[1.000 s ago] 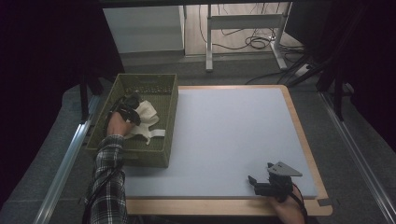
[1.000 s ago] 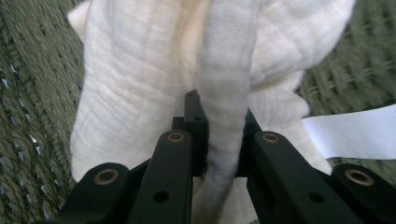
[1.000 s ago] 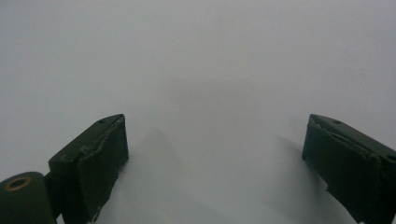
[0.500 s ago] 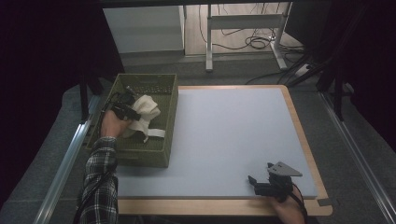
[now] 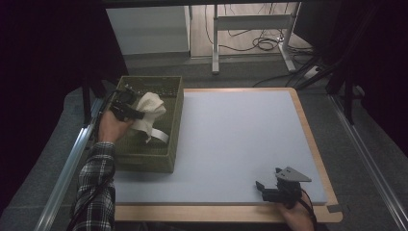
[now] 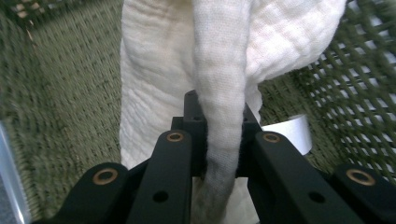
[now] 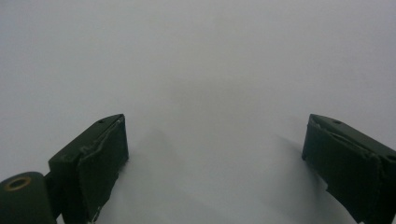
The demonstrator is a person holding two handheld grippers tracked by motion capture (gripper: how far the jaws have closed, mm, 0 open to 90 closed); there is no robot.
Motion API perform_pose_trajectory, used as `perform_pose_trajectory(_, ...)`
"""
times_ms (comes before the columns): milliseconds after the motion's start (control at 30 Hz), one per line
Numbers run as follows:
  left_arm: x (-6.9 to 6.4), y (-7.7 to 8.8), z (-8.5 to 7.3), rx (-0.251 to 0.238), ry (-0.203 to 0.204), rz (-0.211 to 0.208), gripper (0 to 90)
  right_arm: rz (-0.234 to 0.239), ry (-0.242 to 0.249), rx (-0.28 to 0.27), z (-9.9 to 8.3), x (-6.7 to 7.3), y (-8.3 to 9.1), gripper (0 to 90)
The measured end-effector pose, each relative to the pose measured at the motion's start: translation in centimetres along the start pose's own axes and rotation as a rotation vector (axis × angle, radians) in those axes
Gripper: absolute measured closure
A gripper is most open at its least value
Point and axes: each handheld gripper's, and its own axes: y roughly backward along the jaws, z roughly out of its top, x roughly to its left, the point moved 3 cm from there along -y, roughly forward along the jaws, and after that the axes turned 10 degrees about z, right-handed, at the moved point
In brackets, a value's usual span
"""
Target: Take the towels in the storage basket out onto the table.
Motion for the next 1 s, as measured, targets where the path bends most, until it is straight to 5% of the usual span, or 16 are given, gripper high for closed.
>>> perform_pose_trajectory(600,-1.6,5.9,1.4,-0.139,-0.053,-0.007,81.3,0.0,0.001,0.0,0.0,0.0,0.0,7.1)
perform_pose_trajectory(1000,-3.9,7.9,2.8,-0.205,-0.1,-0.039,81.1,0.001,0.002,-0.001,0.0,0.0,0.0,7.1)
